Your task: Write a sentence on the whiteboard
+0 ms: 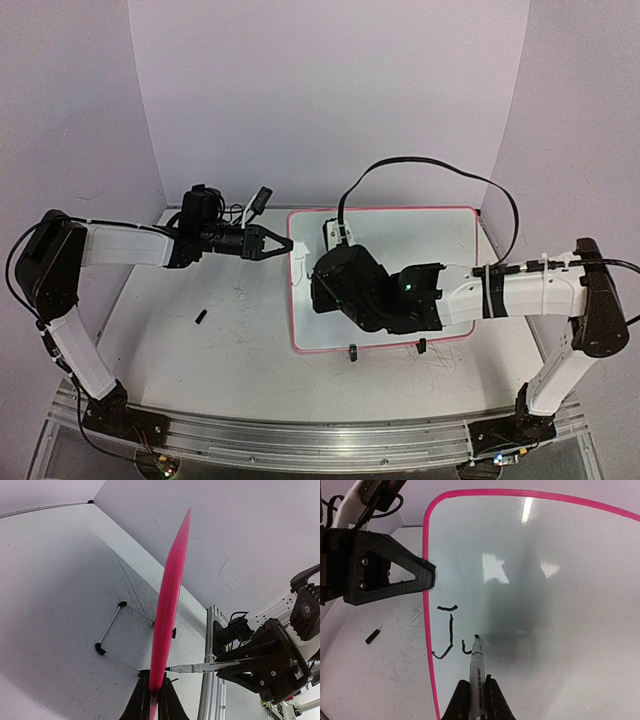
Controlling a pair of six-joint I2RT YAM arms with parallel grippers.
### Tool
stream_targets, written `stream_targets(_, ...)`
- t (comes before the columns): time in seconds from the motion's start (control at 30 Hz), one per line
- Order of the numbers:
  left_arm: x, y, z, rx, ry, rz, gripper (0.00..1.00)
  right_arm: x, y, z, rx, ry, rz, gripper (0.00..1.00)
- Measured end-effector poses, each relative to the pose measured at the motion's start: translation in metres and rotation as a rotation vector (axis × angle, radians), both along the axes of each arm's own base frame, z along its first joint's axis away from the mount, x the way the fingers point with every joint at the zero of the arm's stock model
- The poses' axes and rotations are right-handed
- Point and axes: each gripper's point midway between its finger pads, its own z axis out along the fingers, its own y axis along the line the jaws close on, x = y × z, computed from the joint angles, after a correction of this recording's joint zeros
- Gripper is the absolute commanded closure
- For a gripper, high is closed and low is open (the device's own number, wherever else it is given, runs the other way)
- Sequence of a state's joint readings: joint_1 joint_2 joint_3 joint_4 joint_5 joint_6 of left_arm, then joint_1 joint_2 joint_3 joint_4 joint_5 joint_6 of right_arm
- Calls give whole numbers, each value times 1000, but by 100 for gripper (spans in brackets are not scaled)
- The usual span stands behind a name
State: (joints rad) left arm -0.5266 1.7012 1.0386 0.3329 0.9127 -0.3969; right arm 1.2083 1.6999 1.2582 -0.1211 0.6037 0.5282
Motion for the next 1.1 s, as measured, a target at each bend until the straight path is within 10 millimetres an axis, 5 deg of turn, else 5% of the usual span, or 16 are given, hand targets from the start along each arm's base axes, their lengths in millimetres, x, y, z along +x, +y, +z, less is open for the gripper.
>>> stream_targets(0.9,0,0,0,0,0,0,100,-3,11,-1,5,21,46,100)
stream_targets(1.0,0,0,0,0,0,0,91,-7,4,14,20,5,57,100)
stream_targets(1.1,0,0,0,-1,7,1,71,-11,-11,38,72,-21,57,100)
